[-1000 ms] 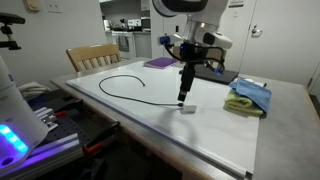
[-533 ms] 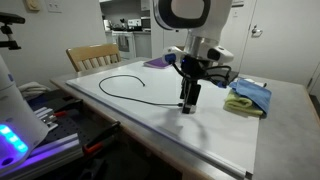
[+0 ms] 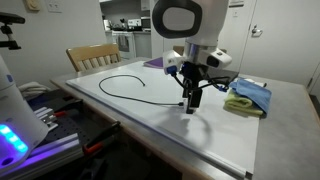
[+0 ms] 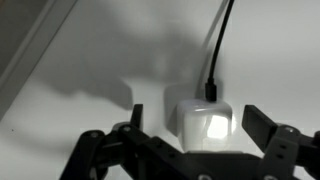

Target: Make a circle with the charger on the table

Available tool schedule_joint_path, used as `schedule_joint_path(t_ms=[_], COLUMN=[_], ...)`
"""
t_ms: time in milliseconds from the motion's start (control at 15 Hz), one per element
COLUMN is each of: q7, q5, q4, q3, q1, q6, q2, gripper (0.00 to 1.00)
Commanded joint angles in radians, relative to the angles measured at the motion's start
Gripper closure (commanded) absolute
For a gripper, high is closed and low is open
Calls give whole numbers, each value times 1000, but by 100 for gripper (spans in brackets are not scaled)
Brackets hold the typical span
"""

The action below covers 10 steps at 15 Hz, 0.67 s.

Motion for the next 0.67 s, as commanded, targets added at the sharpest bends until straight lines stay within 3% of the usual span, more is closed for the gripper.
schedule_joint_path(t_ms=[0, 267, 333, 400, 600], q7=[-90, -145, -158, -171, -194], q5=[65, 110, 120, 127, 133], q4=[-18, -30, -31, -34, -40], q3=[46, 63, 67, 71, 77], q1=[-61, -90, -96, -101, -109], q6=[31, 43, 45, 50, 71], q2=[2, -2, -2, -3, -4], gripper=[0, 0, 25, 28, 48])
